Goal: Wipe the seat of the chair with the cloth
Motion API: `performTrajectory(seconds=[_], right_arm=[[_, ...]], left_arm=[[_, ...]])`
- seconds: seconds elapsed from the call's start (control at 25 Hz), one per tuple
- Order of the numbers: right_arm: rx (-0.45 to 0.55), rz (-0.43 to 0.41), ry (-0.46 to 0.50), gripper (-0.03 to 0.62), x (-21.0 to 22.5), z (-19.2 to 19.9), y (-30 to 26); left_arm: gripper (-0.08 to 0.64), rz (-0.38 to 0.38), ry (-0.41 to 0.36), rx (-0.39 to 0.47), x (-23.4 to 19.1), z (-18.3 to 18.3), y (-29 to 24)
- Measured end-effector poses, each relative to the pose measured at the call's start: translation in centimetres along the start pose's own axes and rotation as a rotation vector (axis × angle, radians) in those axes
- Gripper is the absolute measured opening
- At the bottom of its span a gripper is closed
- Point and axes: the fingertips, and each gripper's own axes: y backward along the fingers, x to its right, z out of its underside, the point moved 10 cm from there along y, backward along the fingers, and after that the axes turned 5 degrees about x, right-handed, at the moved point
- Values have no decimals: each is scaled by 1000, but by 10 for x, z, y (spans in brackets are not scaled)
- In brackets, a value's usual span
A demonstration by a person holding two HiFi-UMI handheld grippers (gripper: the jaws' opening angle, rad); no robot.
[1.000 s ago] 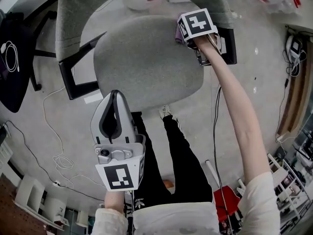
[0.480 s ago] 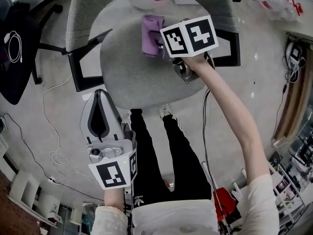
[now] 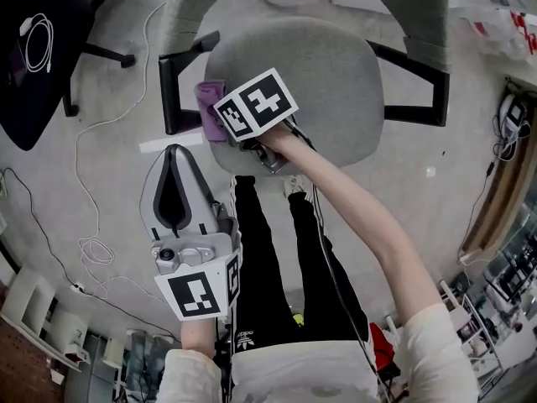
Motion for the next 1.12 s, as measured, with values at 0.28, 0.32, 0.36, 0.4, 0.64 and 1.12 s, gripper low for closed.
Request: performTrajectory(seconds=[0.28,0.32,0.36,0.4,0.64,1.12], right_arm=[[11,84,30,87,-1,-3,-23],[5,86,29,88,-1,-3,-22],[2,90,29,88,-1,-3,-19],[0,96,33,87,0,-3,-16],[28,150,47,87,26,6,12],[58,311,12,88,103,38,91]], left_arm=[[12,-23,6,-4,-18,8,0],[12,-24,5,-5,-18,6,0],[12,-23,4,-6,-17,5,0],[12,-19,2,-7,-15,4,0],[12,45,-15,-5,4,4,-11],[12,162,-32,2,65,5,-27]])
